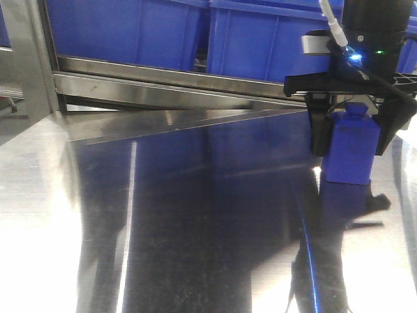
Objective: Pick and sort blue part to right shelf
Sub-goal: 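Close the right gripper on the blue block and lift it, then hold both blue blocks raised in the grippers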
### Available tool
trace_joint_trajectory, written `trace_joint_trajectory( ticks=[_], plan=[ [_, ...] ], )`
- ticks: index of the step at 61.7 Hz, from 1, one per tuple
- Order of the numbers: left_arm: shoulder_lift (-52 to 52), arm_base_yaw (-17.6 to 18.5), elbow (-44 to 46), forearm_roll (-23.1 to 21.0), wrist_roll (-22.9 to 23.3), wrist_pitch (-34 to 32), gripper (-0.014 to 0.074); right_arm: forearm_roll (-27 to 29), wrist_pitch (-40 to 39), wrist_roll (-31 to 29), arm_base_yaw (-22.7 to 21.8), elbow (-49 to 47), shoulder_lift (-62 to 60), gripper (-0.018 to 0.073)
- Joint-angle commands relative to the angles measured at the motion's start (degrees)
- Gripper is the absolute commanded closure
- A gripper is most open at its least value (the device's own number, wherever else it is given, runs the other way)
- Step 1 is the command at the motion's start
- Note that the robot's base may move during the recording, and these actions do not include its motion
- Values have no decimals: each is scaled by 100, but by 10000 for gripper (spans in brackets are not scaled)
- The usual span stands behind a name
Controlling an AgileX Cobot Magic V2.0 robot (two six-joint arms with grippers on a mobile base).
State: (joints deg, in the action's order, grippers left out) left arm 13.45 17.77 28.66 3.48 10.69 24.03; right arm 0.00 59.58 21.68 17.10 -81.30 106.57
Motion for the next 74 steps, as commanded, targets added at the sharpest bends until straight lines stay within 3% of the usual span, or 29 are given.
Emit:
trace_joint_trajectory(
  ticks=[1, 15, 24, 42, 52, 74],
  plan=[
    [33, 39, 153, 18, -3, -569, 263, 0, -22, 7, 4, -170, -275, 345],
    [-486, 39, 153, 475, -3, -500, 263, -295, -99, 7, 189, -170, -369, 370],
    [-874, 39, 153, 528, -3, -387, 263, -589, -250, 7, 354, -170, -623, 370],
    [-1269, 39, 153, 640, -3, 37, 263, -633, -617, -65, 392, -19, -1674, 370],
    [-1308, 39, 153, 640, -3, 224, 263, -637, -1157, -446, 392, 710, -2692, 370],
    [-1308, 39, 153, 640, -3, 424, 263, -637, -2779, -1372, 392, 3587, -5908, 370]
  ],
)
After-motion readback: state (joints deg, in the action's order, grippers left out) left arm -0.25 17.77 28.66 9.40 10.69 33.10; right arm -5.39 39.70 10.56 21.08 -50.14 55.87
